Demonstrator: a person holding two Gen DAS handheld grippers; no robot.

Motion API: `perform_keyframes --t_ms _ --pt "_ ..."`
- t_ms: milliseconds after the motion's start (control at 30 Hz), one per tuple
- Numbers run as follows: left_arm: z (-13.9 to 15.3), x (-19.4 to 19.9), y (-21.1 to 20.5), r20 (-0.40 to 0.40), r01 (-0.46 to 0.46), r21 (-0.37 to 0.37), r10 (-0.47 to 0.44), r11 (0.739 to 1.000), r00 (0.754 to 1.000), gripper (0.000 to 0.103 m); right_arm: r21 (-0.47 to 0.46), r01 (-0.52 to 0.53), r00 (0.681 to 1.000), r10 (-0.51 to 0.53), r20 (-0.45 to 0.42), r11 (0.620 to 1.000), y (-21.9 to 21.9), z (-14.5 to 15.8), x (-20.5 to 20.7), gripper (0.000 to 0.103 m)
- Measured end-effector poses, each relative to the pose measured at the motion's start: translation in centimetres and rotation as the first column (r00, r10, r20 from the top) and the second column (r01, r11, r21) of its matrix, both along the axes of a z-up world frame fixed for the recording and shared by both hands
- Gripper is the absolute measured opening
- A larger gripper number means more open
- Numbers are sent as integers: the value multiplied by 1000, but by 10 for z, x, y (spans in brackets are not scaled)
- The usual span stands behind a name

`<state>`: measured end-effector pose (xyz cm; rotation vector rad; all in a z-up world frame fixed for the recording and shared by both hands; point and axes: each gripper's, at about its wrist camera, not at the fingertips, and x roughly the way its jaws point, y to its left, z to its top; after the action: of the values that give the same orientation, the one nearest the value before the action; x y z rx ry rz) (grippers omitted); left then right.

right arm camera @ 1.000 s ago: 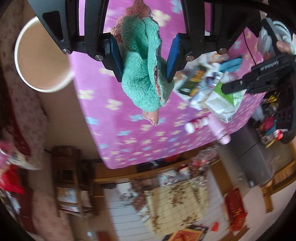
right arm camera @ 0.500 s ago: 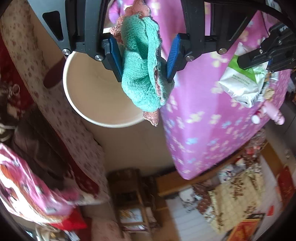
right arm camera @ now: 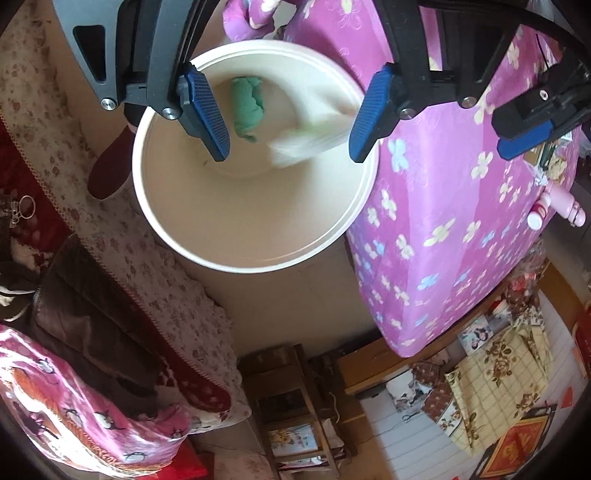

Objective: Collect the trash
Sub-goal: 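Carry the green towel over the white bin and open the right gripper, then move the open right gripper back over the table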

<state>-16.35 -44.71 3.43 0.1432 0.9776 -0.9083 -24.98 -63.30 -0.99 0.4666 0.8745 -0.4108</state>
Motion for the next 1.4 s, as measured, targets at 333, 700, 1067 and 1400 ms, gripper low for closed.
perform_keyframes --t_ms 333,700,1067,1400 --pt "19 -10 30 100 -67 22 65 997 993 62 -64 -50 999 51 15 997 41 17 7 71" --pt "48 -36 73 222 -155 33 144 987 964 63 -96 -136 988 142 62 986 90 50 15 71" --pt "71 -44 145 245 -264 17 252 964 936 67 -87 -250 962 258 93 964 151 64 31 71" --pt "74 -29 224 213 -356 26 343 934 915 69 -55 -376 919 380 103 925 212 68 48 71"
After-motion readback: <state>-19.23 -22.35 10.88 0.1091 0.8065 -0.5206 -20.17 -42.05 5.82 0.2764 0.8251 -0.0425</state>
